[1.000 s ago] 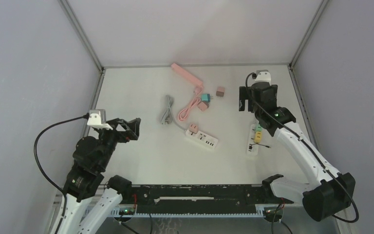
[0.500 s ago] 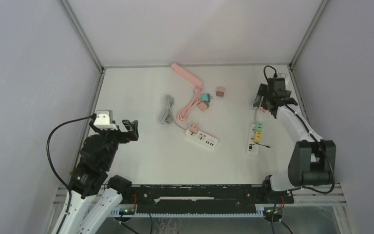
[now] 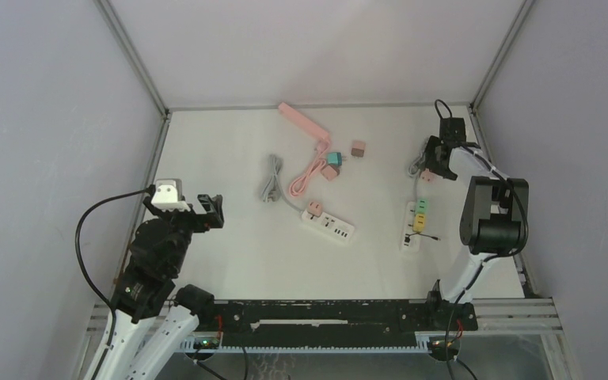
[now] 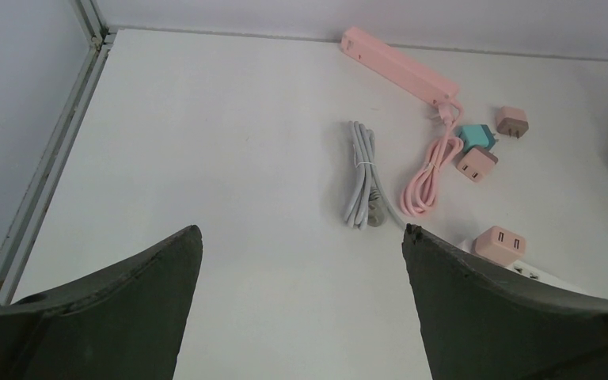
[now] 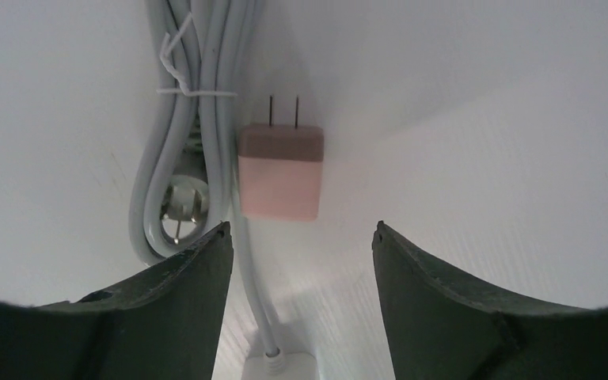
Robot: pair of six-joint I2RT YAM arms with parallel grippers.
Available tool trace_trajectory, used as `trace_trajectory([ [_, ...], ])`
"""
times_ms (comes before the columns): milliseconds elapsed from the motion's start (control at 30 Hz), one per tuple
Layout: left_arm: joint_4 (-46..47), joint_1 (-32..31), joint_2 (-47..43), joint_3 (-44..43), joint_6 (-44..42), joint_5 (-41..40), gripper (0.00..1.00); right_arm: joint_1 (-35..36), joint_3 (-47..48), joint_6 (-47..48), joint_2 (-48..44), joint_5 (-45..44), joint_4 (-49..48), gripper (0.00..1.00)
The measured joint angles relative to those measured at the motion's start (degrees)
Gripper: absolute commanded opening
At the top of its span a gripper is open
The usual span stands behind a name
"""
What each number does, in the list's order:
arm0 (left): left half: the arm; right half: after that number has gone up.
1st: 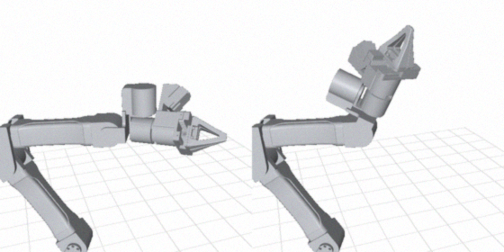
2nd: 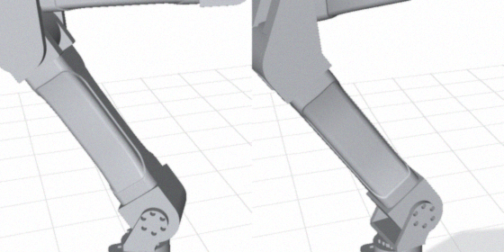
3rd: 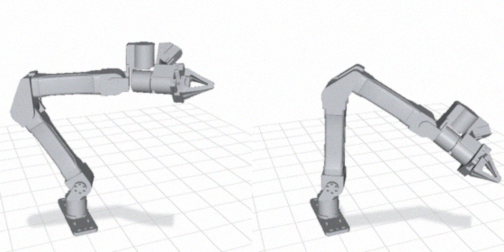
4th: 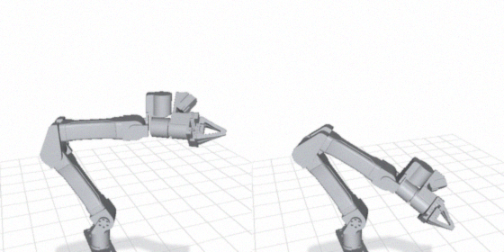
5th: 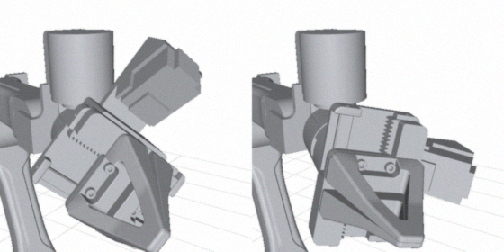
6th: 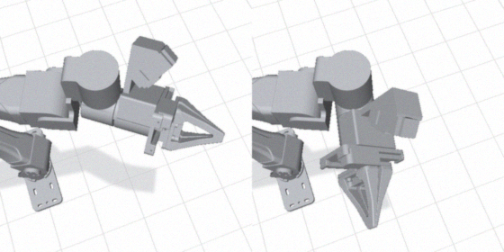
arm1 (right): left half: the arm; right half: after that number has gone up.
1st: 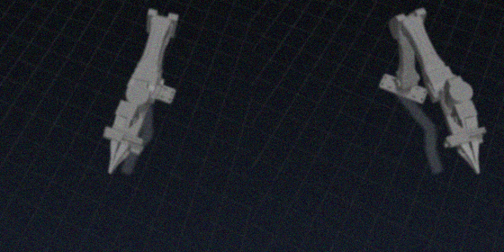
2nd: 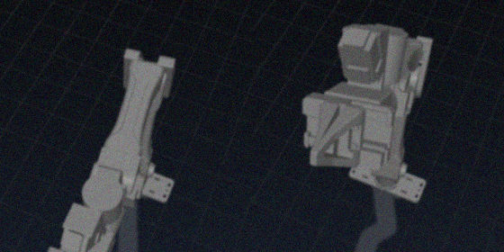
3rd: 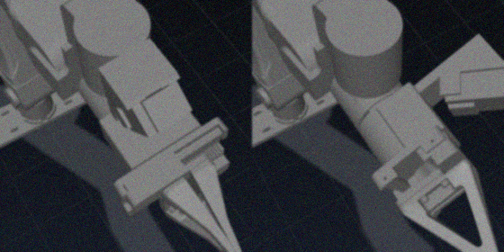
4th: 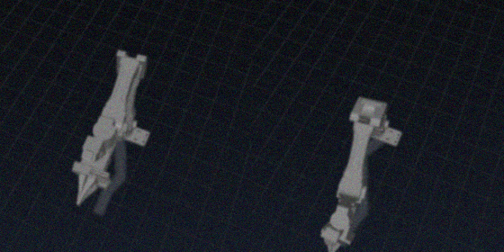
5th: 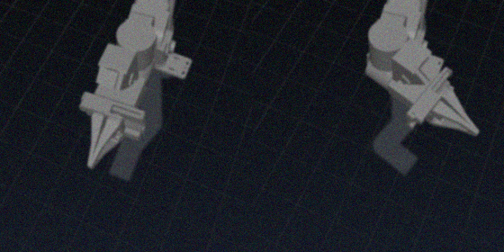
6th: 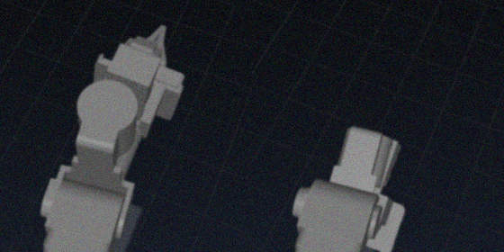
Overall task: Insert the plug
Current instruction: Pick up the plug from the center of the board.
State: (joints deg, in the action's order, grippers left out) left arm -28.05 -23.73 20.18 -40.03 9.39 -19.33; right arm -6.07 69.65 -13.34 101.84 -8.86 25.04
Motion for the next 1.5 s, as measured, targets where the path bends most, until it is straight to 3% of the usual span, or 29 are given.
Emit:
trace_trajectory([
  [100,0.0,0.0,0.0,0.0,0.0,0.0,1.00,-0.3,2.4,0.0,2.5,1.0,0.1,0.65],
  [833,-0.1,0.0,0.0,1.1,0.2,-3.0,1.00,-1.1,10.4,0.7,13.6,3.2,4.6,0.57],
  [1033,0.0,0.0,0.0,1.2,0.7,-3.1,1.00,-1.9,10.5,1.6,13.6,4.5,4.6,0.47],
  [1233,0.1,0.0,-0.9,1.3,0.7,-2.4,0.98,-2.2,10.0,2.6,12.9,5.0,4.5,0.44],
  [1500,0.6,0.0,-0.4,1.4,1.4,2.2,0.97,-0.5,3.0,2.8,1.9,5.1,4.9,0.41],
])
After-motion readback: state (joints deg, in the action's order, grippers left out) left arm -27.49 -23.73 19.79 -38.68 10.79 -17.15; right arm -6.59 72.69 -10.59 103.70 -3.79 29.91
